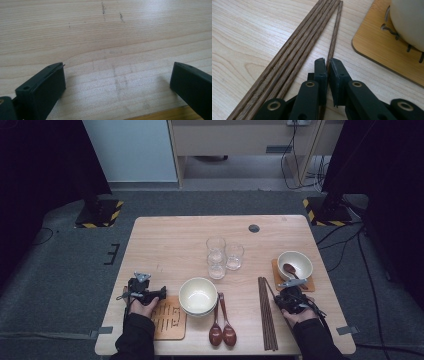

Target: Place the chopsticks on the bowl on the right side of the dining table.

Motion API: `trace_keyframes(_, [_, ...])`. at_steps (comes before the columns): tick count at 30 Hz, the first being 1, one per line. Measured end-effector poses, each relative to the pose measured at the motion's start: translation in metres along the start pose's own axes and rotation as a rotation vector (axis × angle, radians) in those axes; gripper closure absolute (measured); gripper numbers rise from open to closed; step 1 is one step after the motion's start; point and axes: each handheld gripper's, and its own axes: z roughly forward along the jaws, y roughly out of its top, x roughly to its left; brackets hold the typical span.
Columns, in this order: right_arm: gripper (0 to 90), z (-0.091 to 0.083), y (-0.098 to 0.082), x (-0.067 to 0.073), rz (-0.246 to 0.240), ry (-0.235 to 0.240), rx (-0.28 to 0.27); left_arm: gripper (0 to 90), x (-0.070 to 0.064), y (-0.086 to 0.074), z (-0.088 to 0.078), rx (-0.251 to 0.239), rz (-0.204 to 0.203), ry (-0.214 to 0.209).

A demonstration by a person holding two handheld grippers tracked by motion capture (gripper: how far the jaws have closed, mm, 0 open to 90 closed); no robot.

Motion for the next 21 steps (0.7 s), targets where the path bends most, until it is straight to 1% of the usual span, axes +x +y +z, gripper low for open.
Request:
trace_keyframes(4, [84.7, -0.0001, 0.0001, -0.0014, 0.008, -0.006, -0.001, 0.0, 0.0000, 0.0000, 0.0000, 0.000, 0.000, 0.000])
trace_keyframes(8, [84.9, 0.0007, 0.0014, -0.0035, 0.019, -0.022, -0.011, 0.0, 0.0000, 0.0000, 0.0000, 0.000, 0.000, 0.000])
trace_keyframes(10, [85.0, 0.0011, 0.0022, -0.0040, 0.023, -0.021, -0.012, 0.0, 0.0000, 0.0000, 0.0000, 0.000, 0.000, 0.000])
trace_keyframes(12, [85.0, 0.0018, 0.0027, -0.0045, 0.020, -0.034, -0.017, 0.0, 0.0000, 0.0000, 0.0000, 0.000, 0.000, 0.000])
trace_keyframes(14, [84.8, 0.0026, 0.0026, -0.0051, 0.021, -0.034, -0.016, 0.0, 0.0000, 0.0000, 0.0000, 0.000, 0.000, 0.000])
trace_keyframes(16, [82.5, 0.0033, 0.0021, -0.0050, 0.024, -0.038, -0.021, 0.0, 0.0000, 0.0000, 0.0000, 0.000, 0.000, 0.000])
trace_keyframes(19, [80.5, 0.0015, 0.0016, -0.0056, 0.027, -0.031, -0.029, 0.0, 0.0000, 0.0000, 0.0000, 0.000, 0.000, 0.000])
trace_keyframes(21, [79.1, -0.0016, 0.0009, -0.0063, 0.036, -0.025, -0.046, 0.0, 0.0000, 0.0000, 0.0000, 0.000, 0.000, 0.000])
